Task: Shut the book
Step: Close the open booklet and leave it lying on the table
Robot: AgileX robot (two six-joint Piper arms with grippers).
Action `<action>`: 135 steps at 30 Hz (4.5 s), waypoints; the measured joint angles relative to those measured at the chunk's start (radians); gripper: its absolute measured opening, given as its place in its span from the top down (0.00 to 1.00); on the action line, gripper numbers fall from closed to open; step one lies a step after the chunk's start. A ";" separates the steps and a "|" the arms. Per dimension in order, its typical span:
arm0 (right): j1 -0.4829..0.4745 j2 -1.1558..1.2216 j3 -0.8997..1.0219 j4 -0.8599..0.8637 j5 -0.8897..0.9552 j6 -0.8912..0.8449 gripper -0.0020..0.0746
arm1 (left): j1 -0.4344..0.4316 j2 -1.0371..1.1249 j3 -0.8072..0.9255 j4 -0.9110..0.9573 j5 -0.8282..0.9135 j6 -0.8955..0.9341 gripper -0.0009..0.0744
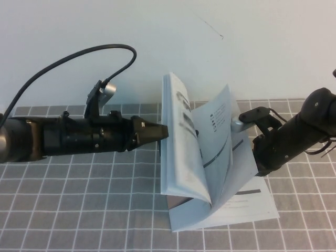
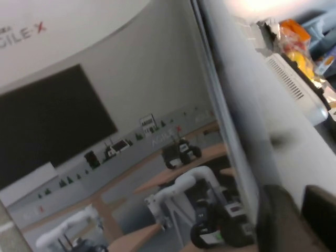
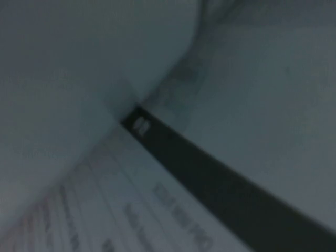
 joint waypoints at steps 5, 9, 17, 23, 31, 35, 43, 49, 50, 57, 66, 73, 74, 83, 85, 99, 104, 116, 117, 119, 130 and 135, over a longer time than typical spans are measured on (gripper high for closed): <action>0.004 -0.051 0.009 -0.219 -0.011 0.120 0.98 | 0.000 -0.032 0.000 0.002 0.000 0.073 0.61; -0.001 -0.144 0.009 -0.373 -0.011 0.194 0.98 | 0.000 -0.087 0.000 0.002 0.002 0.112 0.45; -0.001 -0.321 0.009 -0.436 -0.040 0.228 0.98 | 0.000 -0.133 -0.021 0.004 0.078 0.124 0.40; -0.001 -0.425 0.009 -0.436 -0.051 0.228 0.98 | 0.000 -0.133 -0.060 0.008 0.158 0.124 0.38; -0.001 -0.561 0.009 -0.436 0.030 0.219 0.98 | 0.002 -0.137 -0.167 0.012 0.170 0.121 0.82; -0.001 -0.642 0.011 -0.482 0.139 0.208 0.98 | 0.019 -0.164 -0.215 0.068 0.112 0.074 0.96; -0.001 -0.824 0.063 -0.632 0.395 0.293 0.98 | 0.111 -0.323 -0.229 0.690 -0.038 -0.197 0.99; -0.001 -1.021 0.214 -0.659 0.445 0.380 0.98 | 0.244 -0.515 -0.132 0.908 -0.131 -0.365 0.99; -0.001 -1.060 0.256 -0.659 0.439 0.397 0.98 | 0.262 -0.550 -0.101 0.910 -0.171 -0.372 0.99; -0.001 -1.338 0.596 -0.657 0.261 0.529 0.98 | 0.318 -0.853 0.236 0.900 -0.584 -0.319 0.99; -0.001 -1.618 0.896 -0.527 0.005 0.560 0.98 | 0.232 -1.027 0.454 0.763 -0.718 -0.245 0.99; -0.001 -1.649 0.976 -0.512 -0.025 0.562 0.98 | 0.201 -1.021 0.485 0.749 -0.712 -0.241 0.99; -0.001 -1.651 0.982 -0.512 -0.025 0.562 0.98 | 0.201 -1.021 0.485 0.741 -0.712 -0.241 0.99; -0.001 -1.651 0.985 -0.511 -0.006 0.562 0.98 | 0.201 -1.021 0.485 0.673 -0.591 -0.241 0.99; -0.001 -1.651 0.985 -0.511 -0.006 0.562 0.98 | 0.201 -1.021 0.485 0.673 -0.538 -0.241 0.99; -0.001 -1.651 0.985 -0.499 -0.006 0.562 0.98 | 0.166 -1.149 0.562 0.688 -0.516 -0.207 0.99; -0.001 -1.651 0.985 -0.489 -0.004 0.562 0.98 | 0.139 -1.402 0.709 0.685 -0.703 -0.112 0.99; -0.001 -1.652 0.985 -0.482 -0.004 0.562 0.98 | 0.138 -1.747 1.056 0.681 -0.734 -0.046 0.99; -0.001 -1.652 0.985 -0.482 -0.004 0.562 0.98 | 0.138 -1.747 1.067 0.677 -0.741 -0.045 0.99; -0.001 -1.652 0.985 -0.482 -0.004 0.562 0.98 | 0.128 -1.748 1.086 0.675 -0.772 -0.045 0.99; -0.001 -1.652 0.985 -0.480 -0.004 0.562 0.98 | 0.120 -1.810 1.095 1.397 -0.808 -0.948 0.99; -0.001 -1.652 0.985 -0.480 -0.004 0.562 0.98 | 0.120 -1.854 1.095 1.526 -0.785 -1.058 0.99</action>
